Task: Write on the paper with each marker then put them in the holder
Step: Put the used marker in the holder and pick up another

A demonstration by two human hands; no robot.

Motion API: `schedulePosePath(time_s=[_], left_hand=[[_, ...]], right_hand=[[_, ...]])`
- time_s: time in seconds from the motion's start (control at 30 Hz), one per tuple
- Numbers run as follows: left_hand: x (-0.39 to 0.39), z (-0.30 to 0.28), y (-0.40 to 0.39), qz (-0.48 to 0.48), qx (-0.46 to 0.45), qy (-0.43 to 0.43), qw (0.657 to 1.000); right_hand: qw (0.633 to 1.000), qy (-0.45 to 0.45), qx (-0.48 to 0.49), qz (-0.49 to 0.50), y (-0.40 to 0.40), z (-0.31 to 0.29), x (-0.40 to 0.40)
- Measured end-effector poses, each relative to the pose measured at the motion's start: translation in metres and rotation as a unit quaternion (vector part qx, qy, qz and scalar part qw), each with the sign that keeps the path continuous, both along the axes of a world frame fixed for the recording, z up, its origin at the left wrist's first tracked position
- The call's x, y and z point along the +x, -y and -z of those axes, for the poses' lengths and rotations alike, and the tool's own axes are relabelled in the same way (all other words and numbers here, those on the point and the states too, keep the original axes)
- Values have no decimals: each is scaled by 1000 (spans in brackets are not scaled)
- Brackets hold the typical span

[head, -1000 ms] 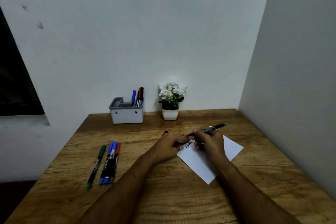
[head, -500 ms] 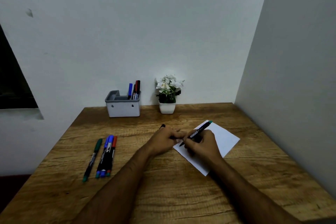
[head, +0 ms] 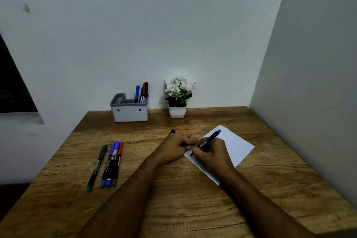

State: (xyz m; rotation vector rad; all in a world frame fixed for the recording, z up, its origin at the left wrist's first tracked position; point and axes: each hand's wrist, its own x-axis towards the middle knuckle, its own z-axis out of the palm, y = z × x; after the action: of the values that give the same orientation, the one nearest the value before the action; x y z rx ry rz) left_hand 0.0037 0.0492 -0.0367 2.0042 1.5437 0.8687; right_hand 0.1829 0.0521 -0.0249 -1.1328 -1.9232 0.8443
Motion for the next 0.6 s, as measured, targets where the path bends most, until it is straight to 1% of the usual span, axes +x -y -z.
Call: schedulePosePath(time_s=[0.13, 0.23, 0.37, 0.5, 0.6], left_hand=[[1, 1, 1, 3, -3, -4, 1000], [1, 0, 2, 0, 2, 4, 1000], [2, -2, 1, -7, 2, -18, 1000], [2, -1, 0, -19, 1, -26, 999], [1, 0, -1, -15, 0, -26, 1000]], right_hand=[[1000, -14, -2, -2, 0, -2, 2], [1000, 5, -1, -6, -1, 0, 1], [1000, -4, 2, 15, -2, -2, 2], [1000, -3, 3, -8, 3, -4, 2], [1000, 0, -3, 11, -1, -3, 2]])
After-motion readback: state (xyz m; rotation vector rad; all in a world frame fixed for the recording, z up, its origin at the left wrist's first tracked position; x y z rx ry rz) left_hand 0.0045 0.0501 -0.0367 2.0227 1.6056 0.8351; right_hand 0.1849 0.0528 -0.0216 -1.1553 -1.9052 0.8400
